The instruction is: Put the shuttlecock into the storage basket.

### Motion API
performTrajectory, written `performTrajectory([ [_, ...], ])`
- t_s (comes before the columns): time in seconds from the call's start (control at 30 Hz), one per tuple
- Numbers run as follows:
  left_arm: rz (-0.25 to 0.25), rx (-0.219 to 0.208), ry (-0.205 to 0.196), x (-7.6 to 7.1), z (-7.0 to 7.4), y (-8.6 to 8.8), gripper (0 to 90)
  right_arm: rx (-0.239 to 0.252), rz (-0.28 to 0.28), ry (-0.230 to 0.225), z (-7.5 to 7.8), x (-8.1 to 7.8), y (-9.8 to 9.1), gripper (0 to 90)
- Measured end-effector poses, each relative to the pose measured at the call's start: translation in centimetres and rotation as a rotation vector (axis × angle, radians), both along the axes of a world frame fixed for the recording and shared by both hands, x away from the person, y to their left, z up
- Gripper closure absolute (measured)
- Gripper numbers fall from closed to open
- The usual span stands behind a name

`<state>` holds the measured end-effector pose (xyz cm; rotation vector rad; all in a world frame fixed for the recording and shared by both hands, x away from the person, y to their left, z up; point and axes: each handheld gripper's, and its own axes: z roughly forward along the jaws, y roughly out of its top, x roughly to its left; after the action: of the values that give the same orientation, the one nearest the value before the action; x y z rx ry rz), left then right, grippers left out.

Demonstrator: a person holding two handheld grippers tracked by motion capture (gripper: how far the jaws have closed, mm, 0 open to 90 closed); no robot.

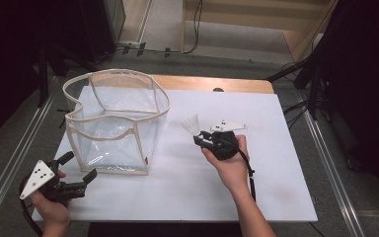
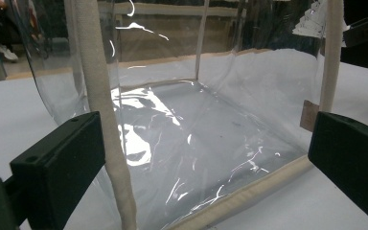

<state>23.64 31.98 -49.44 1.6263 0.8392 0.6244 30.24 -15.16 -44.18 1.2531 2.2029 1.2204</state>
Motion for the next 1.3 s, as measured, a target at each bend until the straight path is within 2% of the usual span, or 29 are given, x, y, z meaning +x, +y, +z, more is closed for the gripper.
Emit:
performTrajectory([
  [1.3,-0.001,-0.002,0.0,0.0,0.0,0.0,0.0,0.02,-0.016,-0.055,2.8,0.3,-0.3,63.0],
])
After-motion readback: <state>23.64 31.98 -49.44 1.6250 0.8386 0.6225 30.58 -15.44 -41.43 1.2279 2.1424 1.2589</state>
